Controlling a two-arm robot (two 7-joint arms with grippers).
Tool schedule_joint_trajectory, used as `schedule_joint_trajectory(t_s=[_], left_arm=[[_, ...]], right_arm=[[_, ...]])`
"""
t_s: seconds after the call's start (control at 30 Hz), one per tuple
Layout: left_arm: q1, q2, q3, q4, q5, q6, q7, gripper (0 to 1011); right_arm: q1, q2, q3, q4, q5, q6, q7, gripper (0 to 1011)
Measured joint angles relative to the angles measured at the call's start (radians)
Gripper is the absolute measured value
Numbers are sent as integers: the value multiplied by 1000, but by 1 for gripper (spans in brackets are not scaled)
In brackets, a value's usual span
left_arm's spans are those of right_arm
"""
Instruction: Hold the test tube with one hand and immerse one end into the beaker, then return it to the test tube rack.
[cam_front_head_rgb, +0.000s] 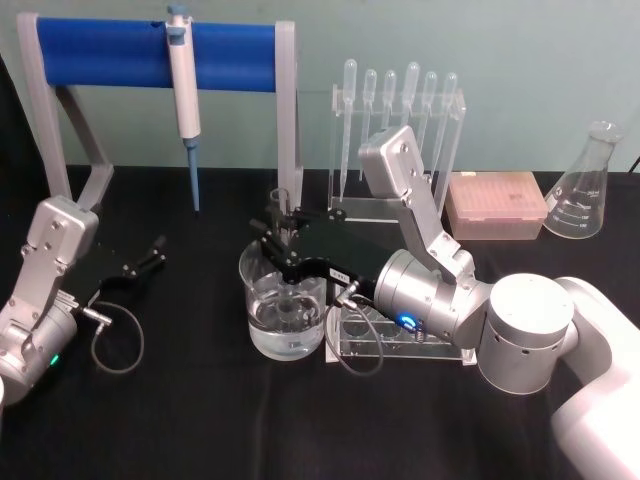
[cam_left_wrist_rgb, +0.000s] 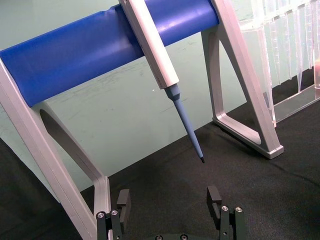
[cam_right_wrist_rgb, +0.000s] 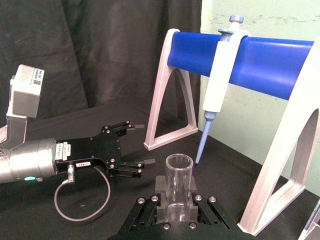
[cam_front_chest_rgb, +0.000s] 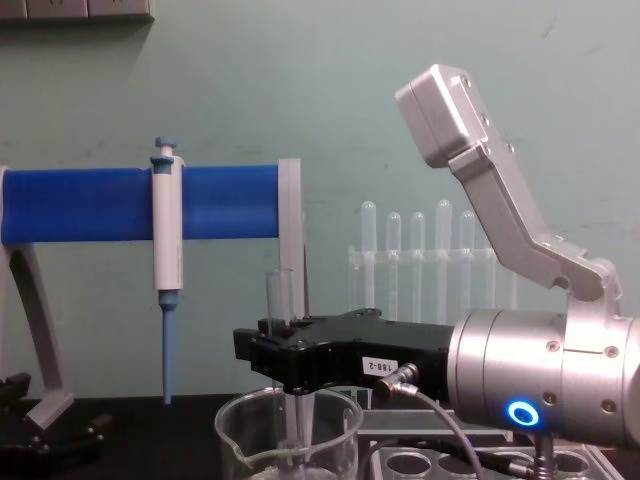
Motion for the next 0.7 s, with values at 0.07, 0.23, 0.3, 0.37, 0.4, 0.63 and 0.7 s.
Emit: schedule_joint_trajectory(t_s=[0.07, 0.23, 0.3, 0.37, 0.4, 0.63, 0.7], left_arm=[[0, 0, 0, 0, 0, 0, 0, 1000], [0, 0, 0, 0, 0, 0, 0, 1000], [0, 0, 0, 0, 0, 0, 0, 1000], [0, 0, 0, 0, 0, 0, 0, 1000], [0, 0, 0, 0, 0, 0, 0, 1000], [0, 0, 0, 0, 0, 0, 0, 1000], [0, 0, 0, 0, 0, 0, 0, 1000]], right_arm=[[0, 0, 0, 0, 0, 0, 0, 228], [0, 0, 0, 0, 0, 0, 0, 227], [0, 0, 0, 0, 0, 0, 0, 228], [0, 0, 0, 0, 0, 0, 0, 228], [0, 0, 0, 0, 0, 0, 0, 228], [0, 0, 0, 0, 0, 0, 0, 228], [0, 0, 0, 0, 0, 0, 0, 227]])
